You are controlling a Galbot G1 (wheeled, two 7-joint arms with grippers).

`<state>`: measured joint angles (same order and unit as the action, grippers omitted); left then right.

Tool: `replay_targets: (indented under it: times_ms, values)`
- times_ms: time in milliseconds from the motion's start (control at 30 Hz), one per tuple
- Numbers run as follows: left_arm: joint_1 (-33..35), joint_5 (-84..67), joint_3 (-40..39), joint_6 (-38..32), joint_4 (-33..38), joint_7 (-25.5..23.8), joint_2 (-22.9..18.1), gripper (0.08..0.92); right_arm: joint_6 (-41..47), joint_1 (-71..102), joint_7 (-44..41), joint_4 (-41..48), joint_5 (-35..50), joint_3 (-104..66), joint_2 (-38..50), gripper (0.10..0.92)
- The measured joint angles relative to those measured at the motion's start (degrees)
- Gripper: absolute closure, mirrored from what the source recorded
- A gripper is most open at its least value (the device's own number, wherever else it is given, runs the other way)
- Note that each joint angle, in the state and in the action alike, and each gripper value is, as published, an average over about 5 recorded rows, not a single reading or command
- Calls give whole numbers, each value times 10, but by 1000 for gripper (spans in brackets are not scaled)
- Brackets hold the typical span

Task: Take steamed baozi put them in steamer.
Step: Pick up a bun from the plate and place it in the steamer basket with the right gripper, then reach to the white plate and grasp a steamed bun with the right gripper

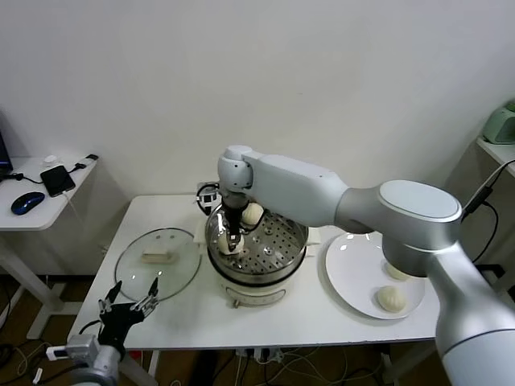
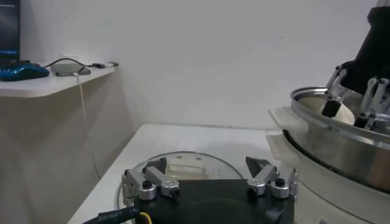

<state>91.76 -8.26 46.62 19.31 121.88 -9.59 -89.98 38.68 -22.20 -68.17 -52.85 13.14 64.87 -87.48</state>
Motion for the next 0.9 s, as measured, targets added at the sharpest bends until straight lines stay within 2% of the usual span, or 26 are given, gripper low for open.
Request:
replay_targets:
  times_ms: [100, 200, 533, 900]
  values:
    - [0, 0, 2, 0, 0, 0, 0, 177, 1, -2, -2, -5, -1, -1, 3, 265]
    - [-1, 0, 2, 0, -1, 0, -1, 177, 2, -7, -6, -15, -1, -1, 11, 215]
    - [5, -3, 7, 3, 4, -3, -1, 177, -5, -47, -27, -99, 0, -22, 100, 202]
    - [19, -2, 5, 4, 16, -3, -4, 177, -53, -62, -74, -259, -19, -70, 317, 203]
